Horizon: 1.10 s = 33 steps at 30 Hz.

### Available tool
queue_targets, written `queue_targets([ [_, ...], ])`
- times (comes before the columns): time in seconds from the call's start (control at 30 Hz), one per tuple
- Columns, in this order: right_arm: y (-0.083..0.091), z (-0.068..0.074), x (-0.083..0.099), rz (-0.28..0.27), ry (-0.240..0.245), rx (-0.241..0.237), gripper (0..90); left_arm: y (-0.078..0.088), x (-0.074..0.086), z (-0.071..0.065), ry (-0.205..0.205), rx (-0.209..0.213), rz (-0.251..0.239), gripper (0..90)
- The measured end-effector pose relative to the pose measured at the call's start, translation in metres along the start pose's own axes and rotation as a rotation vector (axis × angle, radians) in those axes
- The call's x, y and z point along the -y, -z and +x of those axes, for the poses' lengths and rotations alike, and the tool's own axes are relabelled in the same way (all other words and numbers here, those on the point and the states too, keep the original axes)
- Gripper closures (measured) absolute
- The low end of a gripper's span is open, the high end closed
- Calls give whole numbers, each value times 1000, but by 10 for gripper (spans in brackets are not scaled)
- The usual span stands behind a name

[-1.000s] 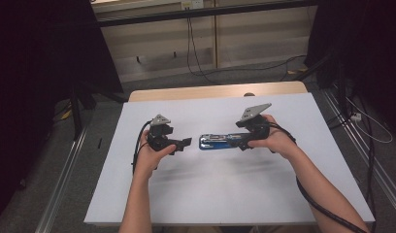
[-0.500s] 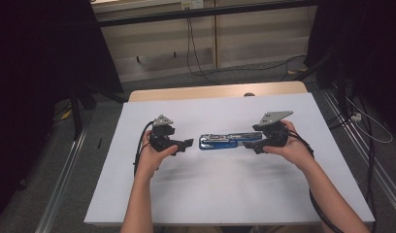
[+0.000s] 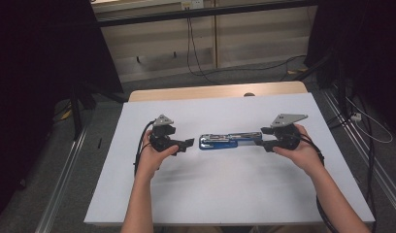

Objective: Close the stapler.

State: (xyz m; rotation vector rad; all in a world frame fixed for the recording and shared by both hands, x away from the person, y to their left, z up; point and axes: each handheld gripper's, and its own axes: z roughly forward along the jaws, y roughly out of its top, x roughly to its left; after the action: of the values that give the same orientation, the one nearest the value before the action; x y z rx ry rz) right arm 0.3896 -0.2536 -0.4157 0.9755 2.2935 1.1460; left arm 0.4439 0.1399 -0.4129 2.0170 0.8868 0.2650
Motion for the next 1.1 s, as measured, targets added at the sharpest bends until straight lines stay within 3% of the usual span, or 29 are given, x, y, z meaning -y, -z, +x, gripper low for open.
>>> queue_targets([
  [0.2, 4, -4, 8, 11, -17, 9, 668, 2, 0, 2, 1, 0, -7, 63],
  [0.6, 4, -14, 24, 37, -68, 51, 888, 0, 0, 2, 3, -1, -2, 63],
  [1.1, -13, -17, 36, 114, -67, 72, 900, -4, 1, 0, -7, 0, 18, 63],
])
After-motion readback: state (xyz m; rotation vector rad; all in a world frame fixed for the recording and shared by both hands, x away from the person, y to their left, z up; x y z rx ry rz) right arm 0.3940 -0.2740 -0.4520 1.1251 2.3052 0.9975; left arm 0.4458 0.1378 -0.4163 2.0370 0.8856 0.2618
